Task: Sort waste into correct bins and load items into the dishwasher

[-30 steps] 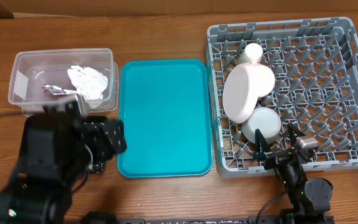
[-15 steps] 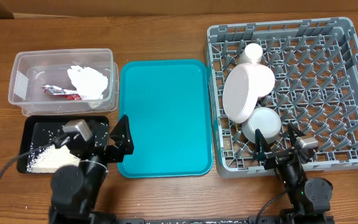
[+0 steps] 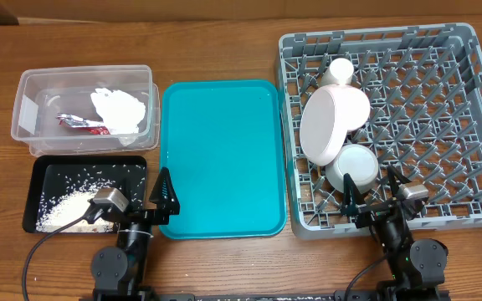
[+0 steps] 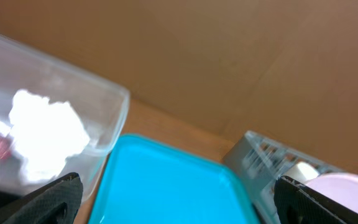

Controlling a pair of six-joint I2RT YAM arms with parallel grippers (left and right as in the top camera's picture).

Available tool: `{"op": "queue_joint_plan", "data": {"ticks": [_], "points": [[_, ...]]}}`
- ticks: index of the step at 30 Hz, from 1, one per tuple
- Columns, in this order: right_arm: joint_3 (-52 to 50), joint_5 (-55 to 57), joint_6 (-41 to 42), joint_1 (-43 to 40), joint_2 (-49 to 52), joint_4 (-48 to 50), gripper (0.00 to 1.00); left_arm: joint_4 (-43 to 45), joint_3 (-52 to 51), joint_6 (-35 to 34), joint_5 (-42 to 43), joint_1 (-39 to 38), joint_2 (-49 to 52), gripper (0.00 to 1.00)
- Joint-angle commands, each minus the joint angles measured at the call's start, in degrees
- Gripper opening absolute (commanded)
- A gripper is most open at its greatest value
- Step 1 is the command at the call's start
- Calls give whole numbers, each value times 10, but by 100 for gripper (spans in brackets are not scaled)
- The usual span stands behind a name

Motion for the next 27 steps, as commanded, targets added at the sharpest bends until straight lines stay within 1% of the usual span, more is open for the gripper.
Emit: {"op": "queue_joint_plan", "data": {"ticks": [1,5,6,7,8,10,12,27], "points": [[-6,6,0,3,-3,3,100,-31,-10,27,-4,9,-16,100],[-6,6,0,3,-3,3,100,-70,-10,127,-4,10,-30,100],[-6,6,0,3,-3,3,100,-70,-10,171,-2,10,-30,100],[-6,6,0,3,-3,3,100,-70,-10,240,0,10,-30,100],[-6,6,0,3,-3,3,100,-70,-10,273,0,10,-30,100],[-6,6,0,3,-3,3,100,-70,-10,314,0,10,-30,100],[-6,6,0,3,-3,3,100,-70,-10,327,0,10,-30,100],[-6,6,0,3,-3,3,100,-70,-10,327,0,10,-29,100]]}}
